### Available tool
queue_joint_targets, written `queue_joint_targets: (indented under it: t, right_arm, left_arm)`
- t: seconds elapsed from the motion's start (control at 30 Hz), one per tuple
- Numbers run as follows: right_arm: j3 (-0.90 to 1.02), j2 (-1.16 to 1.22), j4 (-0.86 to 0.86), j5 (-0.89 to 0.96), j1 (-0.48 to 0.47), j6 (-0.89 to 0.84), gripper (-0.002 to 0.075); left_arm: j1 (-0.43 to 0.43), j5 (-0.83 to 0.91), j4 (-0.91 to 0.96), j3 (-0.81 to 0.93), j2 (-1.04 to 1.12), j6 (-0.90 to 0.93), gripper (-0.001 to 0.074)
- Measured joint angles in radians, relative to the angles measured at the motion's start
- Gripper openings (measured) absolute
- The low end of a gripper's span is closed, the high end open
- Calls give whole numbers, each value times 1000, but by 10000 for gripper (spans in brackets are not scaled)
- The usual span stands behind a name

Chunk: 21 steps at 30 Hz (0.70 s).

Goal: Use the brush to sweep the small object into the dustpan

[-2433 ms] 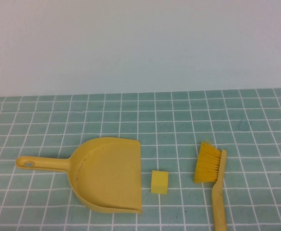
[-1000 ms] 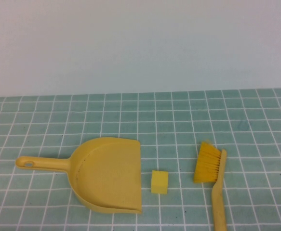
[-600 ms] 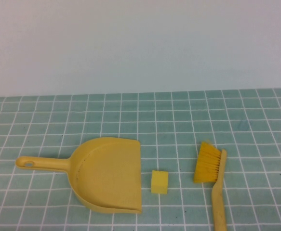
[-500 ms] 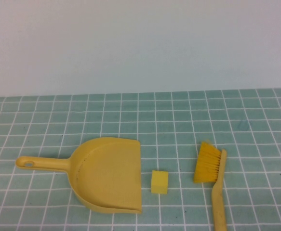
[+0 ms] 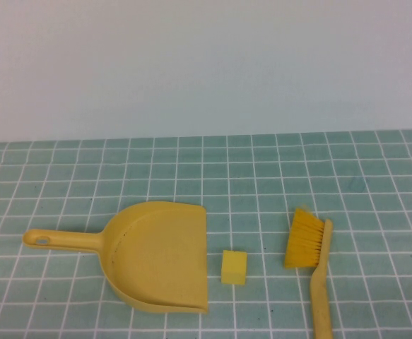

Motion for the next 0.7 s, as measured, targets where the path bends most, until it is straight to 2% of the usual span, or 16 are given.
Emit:
queue_joint_targets:
  t: [0.7]
  right_arm:
    - [0, 0, -2, 0, 0, -11, -1]
  left_arm:
    - [0, 0, 0, 0, 0, 0, 0]
